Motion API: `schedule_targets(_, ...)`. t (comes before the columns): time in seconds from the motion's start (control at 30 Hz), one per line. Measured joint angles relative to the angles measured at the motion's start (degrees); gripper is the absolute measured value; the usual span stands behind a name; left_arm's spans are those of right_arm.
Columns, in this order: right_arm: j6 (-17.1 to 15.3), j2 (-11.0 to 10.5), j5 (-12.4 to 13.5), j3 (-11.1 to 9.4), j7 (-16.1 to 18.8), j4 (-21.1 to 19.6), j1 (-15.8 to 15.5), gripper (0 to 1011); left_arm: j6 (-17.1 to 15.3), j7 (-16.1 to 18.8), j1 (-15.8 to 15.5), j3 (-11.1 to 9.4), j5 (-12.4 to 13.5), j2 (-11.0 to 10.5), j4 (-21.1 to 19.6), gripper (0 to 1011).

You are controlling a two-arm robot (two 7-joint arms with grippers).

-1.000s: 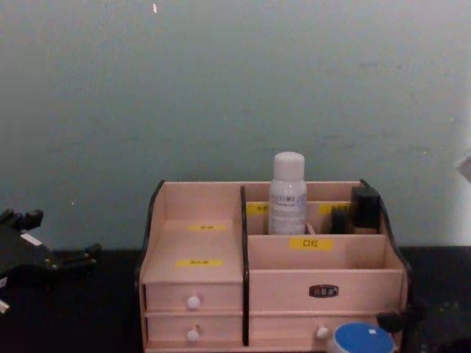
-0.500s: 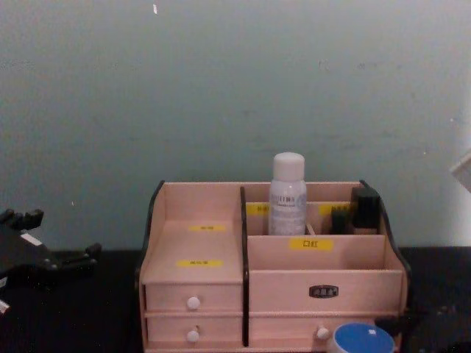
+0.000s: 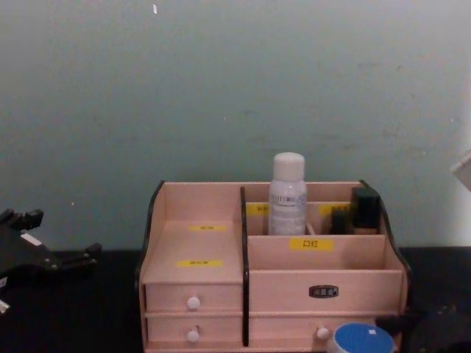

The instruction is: Pick up the facial cleanser and watermelon frost from the table and place them into the tiered storage box.

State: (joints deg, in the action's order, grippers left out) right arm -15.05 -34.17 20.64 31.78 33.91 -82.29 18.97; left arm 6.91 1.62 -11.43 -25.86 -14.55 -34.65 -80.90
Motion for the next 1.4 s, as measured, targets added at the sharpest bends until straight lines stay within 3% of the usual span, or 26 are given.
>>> schedule_targets(0.67,0.01,0.00,0.13,-0.08,-0.02,-0.06,-0.05,998,0.00,0.00,0.00,0.00,0.00,0.00,0.00,1001)
schedule_targets(0.83,0.01,0.00,0.15,-0.08,-0.02,-0.06,-0.05,916,0.00,0.00,0.00,0.00,0.00,0.00,0.00,1001)
schedule_targets(1.07,0.01,0.00,0.17,-0.08,-0.02,-0.06,-0.05,723,0.00,0.00,0.00,0.00,0.00,0.00,0.00,1001)
schedule_targets(1.4,0.01,0.00,0.16,-0.08,-0.02,-0.06,-0.05,707,0.00,0.00,0.00,0.00,0.00,0.00,0.00,1001)
